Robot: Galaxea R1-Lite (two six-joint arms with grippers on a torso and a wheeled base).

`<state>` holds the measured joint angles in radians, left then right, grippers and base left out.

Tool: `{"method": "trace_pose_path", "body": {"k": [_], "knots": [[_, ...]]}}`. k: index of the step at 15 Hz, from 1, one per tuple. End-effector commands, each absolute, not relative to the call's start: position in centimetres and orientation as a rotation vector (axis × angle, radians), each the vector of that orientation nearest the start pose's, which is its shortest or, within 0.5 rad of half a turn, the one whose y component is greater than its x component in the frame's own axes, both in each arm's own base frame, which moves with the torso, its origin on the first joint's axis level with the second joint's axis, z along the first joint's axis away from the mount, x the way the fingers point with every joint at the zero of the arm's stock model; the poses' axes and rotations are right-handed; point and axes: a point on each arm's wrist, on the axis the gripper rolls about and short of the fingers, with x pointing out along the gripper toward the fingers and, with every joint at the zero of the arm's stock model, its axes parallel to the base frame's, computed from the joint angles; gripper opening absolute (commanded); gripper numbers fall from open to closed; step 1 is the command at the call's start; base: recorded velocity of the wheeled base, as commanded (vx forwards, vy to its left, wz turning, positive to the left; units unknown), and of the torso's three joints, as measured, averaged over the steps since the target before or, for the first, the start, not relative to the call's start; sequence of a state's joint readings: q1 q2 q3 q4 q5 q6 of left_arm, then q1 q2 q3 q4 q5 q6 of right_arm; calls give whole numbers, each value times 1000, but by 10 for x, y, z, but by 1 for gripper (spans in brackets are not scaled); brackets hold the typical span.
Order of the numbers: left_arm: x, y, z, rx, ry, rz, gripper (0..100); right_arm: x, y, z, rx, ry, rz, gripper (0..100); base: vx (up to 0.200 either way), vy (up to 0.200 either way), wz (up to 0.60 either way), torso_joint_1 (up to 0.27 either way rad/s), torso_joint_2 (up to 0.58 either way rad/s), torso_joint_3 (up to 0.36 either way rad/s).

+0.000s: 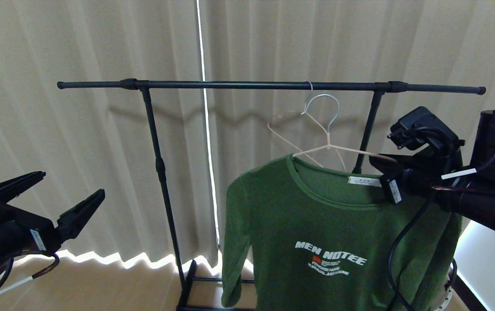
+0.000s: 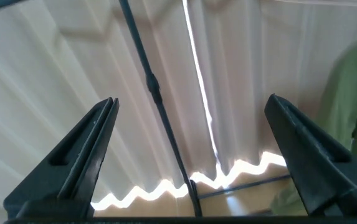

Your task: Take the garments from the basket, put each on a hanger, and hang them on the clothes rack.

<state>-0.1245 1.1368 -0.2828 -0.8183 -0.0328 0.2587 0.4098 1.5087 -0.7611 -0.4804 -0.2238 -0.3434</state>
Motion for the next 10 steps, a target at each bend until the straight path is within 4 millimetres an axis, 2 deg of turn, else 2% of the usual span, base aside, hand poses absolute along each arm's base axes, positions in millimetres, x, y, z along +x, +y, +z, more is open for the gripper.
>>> {"method": "trace_pose_path", "body": {"k": [1, 10], "knots": [[145, -18, 188, 258, 5, -156, 100, 239, 98, 211, -422, 214, 226, 0, 0, 0, 0, 0, 0, 0], [144, -19, 184, 257, 20, -161, 100, 237, 98, 211, -419, 208, 228, 0, 0, 0, 0, 0, 0, 0]]}}
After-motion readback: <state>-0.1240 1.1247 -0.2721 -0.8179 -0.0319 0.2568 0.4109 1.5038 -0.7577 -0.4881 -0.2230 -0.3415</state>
